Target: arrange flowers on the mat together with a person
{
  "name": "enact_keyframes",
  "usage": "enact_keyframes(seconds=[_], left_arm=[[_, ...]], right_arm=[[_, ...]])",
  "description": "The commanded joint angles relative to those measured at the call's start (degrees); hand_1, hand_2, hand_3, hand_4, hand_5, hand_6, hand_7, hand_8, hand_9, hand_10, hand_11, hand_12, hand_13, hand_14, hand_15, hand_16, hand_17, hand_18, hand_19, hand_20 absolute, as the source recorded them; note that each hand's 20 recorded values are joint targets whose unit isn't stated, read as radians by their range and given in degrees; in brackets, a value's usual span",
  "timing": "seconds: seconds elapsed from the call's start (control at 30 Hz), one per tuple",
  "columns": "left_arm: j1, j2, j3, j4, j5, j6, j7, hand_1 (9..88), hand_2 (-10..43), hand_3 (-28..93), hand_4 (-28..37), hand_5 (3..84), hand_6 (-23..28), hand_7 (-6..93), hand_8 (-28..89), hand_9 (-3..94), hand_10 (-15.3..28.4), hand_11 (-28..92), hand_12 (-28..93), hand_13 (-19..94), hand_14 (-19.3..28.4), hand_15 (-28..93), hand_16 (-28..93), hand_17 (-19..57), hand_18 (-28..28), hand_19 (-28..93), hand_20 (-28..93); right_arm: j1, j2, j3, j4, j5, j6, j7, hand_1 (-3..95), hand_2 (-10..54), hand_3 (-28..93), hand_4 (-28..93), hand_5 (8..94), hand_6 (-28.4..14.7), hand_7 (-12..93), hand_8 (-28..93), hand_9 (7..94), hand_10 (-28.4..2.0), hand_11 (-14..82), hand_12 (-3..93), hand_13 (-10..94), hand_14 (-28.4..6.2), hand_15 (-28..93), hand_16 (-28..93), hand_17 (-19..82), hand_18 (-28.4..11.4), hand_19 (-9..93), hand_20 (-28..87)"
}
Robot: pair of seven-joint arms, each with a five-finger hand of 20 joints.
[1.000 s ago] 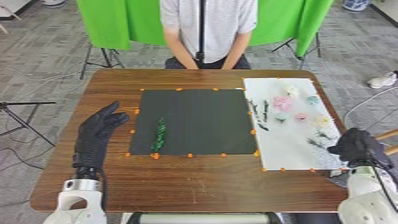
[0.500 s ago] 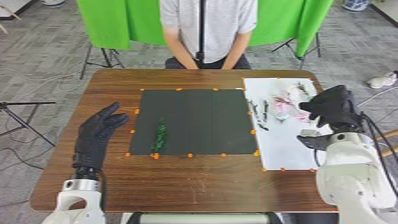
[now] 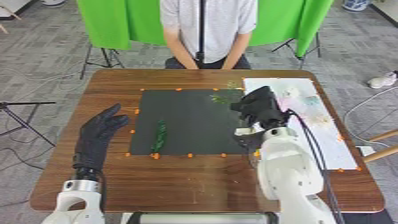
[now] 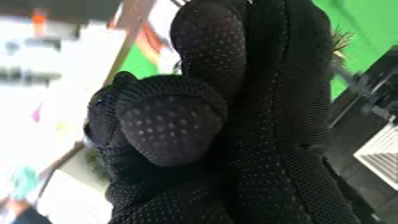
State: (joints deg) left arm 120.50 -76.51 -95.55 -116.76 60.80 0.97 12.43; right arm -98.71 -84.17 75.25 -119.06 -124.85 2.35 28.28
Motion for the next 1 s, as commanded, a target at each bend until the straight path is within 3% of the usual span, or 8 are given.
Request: enact_keyframes(seconds=[0.03,0.2,0.7,1.0], left_arm=[[1.1,0.63,-0.26,-0.54,0.31,0.61,-1.11,22.2,-2.5,67,-20.6,49.9,3.1,12.1,-5,50.1,15.1,21,17,38,18.7,27,4,5.0,14.6,12,21],[1.6,0.89,-0.3,-0.88,0.32,1.16,-1.41,22.1,-2.5,67,-20.7,50.0,3.2,12.1,-5,50.2,15.1,21,17,38,18.8,27,4,5.0,14.6,12,21],[1.7,1.51,-0.21,-1.14,0.46,0.8,-2.47,22.1,-2.3,67,-20.9,50.0,3.1,12.2,-5,50.7,15.4,22,17,38,18.7,27,4,4.9,14.6,12,21],[1.8,1.45,-0.35,-1.31,0.54,0.81,-2.6,22.0,-2.3,67,-20.8,50.0,3.2,12.1,-5,50.9,15.5,22,17,38,18.8,27,4,4.8,14.6,12,21]], right_arm=[[1.0,-1.8,-5.2,2.4,4.3,-1.4,1.0,88.3,-9.5,-28,44,88.8,0.2,21,16,93.7,-7.6,31.9,26.8,94,0.9,59,21,59,-16.1,90,30],[1.3,-2.1,-8.1,4.4,5.7,-1.0,2.4,88.2,-9.5,-28,46,88.4,0.0,21,16,93.7,-7.6,32.5,25.6,94,1.2,60,20,59,-16.1,90,30],[3.5,-3.6,-12.5,10.2,9.5,-1.0,7.1,87.9,-9.5,-28,47,87.7,0.1,24,15,93.7,-7.6,34.4,24.0,94,1.6,61,18,61,-15.7,92,29],[4.3,-4.2,-13.9,12.9,11.2,3.4,8.0,87.7,-9.5,-28,46,87.6,-0.3,25,14,93.7,-8.0,34.6,21.6,94,2.0,61,16,63,-15.0,92,27]])
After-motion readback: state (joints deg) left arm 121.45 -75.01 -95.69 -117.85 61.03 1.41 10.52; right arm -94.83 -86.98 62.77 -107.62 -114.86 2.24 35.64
